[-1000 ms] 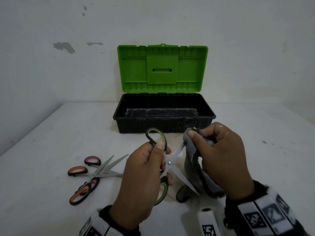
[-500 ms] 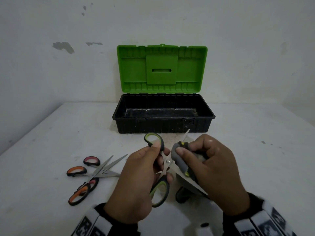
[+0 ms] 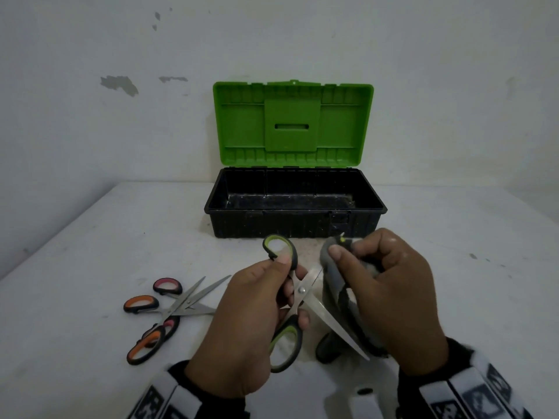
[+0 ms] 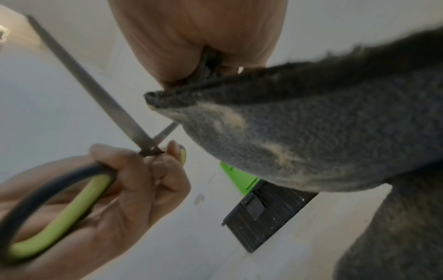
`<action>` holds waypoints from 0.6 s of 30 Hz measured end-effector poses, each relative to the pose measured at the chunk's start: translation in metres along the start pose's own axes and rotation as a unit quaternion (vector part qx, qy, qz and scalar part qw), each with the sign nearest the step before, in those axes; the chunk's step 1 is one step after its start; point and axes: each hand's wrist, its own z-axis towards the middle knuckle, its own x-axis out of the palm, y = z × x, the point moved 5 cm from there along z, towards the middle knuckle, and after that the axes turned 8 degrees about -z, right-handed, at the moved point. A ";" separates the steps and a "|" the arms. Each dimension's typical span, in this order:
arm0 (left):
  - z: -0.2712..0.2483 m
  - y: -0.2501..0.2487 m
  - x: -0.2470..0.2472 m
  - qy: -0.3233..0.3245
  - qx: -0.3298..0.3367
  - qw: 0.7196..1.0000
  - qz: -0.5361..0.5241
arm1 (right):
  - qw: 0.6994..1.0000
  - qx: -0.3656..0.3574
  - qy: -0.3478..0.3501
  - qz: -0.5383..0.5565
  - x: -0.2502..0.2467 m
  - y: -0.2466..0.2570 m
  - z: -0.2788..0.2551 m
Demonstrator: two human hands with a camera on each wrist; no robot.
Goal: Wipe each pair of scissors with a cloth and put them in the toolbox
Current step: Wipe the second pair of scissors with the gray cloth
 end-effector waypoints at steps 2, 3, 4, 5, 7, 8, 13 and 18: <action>0.001 -0.001 0.000 0.002 0.004 1.000 -0.001 | 1.000 -0.007 0.022 0.003 0.004 0.007 -0.009; 0.002 -0.001 0.000 0.005 0.006 1.000 0.001 | 1.000 -0.006 0.027 0.004 0.005 0.008 -0.011; 0.002 -0.002 0.000 0.007 0.007 1.000 0.001 | 1.000 -0.005 0.027 0.003 0.005 0.007 -0.011; 0.002 -0.002 0.000 0.007 0.009 1.000 0.002 | 1.000 -0.003 0.024 -0.002 0.005 0.006 -0.008; 0.002 -0.002 0.001 0.007 0.016 1.000 0.013 | 1.000 0.009 0.007 -0.012 0.003 0.001 0.002; 0.002 -0.002 0.001 0.007 0.022 1.000 0.021 | 1.000 0.024 -0.004 -0.012 0.001 -0.003 0.008; -0.001 0.001 0.002 -0.002 0.040 0.997 0.070 | 0.997 0.069 -0.022 -0.014 -0.003 -0.024 0.029; -0.001 0.002 -0.002 -0.001 0.099 0.986 0.135 | 0.995 0.095 -0.008 0.006 -0.012 -0.029 0.031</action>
